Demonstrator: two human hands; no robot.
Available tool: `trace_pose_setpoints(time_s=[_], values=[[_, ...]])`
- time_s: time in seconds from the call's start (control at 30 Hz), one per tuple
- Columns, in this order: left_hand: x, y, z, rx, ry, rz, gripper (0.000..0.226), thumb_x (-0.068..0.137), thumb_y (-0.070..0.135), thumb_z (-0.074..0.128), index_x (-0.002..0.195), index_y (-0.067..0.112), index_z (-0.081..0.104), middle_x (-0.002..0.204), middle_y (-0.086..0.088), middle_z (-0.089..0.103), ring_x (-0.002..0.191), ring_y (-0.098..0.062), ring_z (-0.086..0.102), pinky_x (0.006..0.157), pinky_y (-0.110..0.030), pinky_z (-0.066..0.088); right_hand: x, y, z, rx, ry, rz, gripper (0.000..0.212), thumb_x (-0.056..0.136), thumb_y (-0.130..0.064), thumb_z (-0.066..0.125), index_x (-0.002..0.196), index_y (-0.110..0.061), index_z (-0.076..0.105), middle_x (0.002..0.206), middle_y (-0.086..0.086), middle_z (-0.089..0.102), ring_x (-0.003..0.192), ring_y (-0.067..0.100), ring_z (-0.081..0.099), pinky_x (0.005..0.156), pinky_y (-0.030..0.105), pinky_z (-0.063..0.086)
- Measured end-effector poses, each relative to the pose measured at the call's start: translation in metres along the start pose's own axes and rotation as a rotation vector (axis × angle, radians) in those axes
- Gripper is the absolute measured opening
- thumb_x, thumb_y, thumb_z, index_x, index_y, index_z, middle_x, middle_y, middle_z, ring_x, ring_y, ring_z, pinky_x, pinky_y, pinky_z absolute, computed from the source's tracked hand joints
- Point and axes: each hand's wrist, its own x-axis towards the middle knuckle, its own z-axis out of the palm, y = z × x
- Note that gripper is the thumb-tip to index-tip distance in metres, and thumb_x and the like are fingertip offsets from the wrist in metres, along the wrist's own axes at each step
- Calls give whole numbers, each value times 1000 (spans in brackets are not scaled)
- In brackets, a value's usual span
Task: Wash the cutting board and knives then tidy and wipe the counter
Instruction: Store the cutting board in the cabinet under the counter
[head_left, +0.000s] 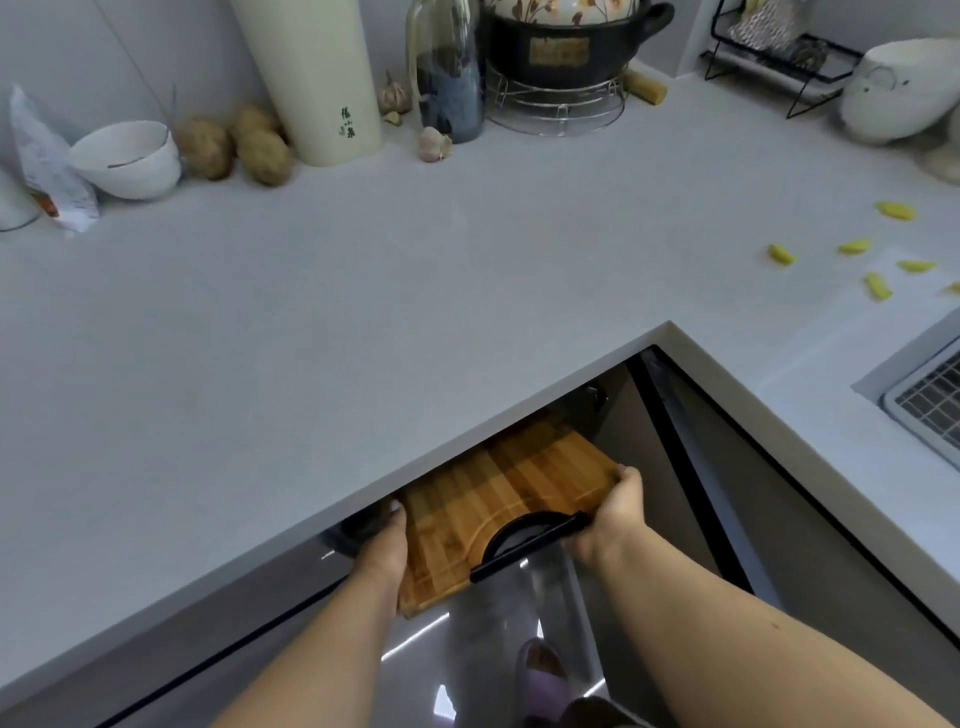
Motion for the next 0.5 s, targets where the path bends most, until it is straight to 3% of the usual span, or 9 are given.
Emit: trace_pose_setpoints(time_s=[0.07, 0.13, 0.23, 0.33, 0.43, 0.5], values=[[-12, -2, -1, 9, -131, -106, 78, 81, 75, 44, 137, 22, 37, 138, -16, 50, 121, -38, 51, 98, -52, 46, -5, 5, 6, -141, 21, 58, 59, 87, -66, 42, 108, -11, 49, 96, 19, 61, 83, 38, 60, 76, 50, 52], [-23, -9, 0, 94, -161, -122, 85, 66, 83, 51, 133, 34, 35, 136, -11, 49, 117, -37, 52, 85, -51, 54, -6, 6, 8, -196, 45, 94, 61, 86, -67, 45, 108, -11, 48, 90, 19, 59, 76, 36, 60, 61, 46, 49], [-27, -22, 6, -45, -178, -167, 102, 58, 84, 56, 143, 34, 30, 143, -15, 42, 119, -40, 50, 83, -51, 54, -1, 8, 8, -172, -2, 141, 75, 80, -74, 48, 121, -12, 48, 102, 21, 60, 88, 42, 62, 73, 52, 53], [-21, -26, 7, -178, -157, -201, 98, 66, 80, 56, 146, 32, 26, 145, -20, 36, 116, -44, 52, 92, -56, 50, 11, 18, 4, -97, -86, 171, 80, 79, -75, 47, 127, -11, 49, 110, 23, 60, 98, 45, 60, 92, 61, 46], [-16, -20, 4, -274, -193, -83, 85, 75, 69, 58, 145, 28, 33, 147, -13, 38, 129, -36, 44, 100, -53, 44, 20, 24, 5, -8, -153, 200, 79, 81, -72, 50, 132, -12, 48, 114, 23, 61, 102, 45, 61, 94, 62, 44], [-11, -15, 0, -289, -195, -16, 89, 72, 67, 62, 145, 26, 35, 148, -10, 40, 132, -31, 42, 106, -50, 40, 24, 25, 9, 17, -202, 212, 78, 82, -71, 50, 131, -11, 49, 117, 24, 63, 102, 46, 62, 92, 61, 47]])
